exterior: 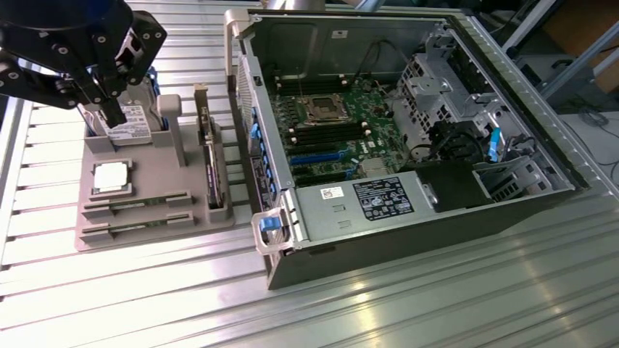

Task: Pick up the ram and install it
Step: 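Pick up the ram and move it above insertion slot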

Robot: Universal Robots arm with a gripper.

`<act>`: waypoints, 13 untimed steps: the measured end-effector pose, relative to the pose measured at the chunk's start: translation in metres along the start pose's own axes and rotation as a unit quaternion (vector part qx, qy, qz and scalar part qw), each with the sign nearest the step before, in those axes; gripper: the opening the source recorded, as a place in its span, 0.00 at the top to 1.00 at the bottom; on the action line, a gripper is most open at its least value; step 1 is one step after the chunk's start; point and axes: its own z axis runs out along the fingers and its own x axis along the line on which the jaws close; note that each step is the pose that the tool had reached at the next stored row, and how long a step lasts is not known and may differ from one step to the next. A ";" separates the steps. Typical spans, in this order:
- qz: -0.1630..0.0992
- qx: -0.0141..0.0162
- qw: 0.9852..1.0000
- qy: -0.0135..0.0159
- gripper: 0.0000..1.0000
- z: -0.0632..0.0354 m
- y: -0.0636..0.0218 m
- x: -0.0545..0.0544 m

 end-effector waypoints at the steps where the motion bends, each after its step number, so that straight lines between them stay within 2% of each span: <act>1: -0.005 0.000 1.000 0.000 0.89 0.0000 0.0000 0.000; 13: -0.051 0.000 0.999 0.002 0.89 0.0000 0.0000 0.000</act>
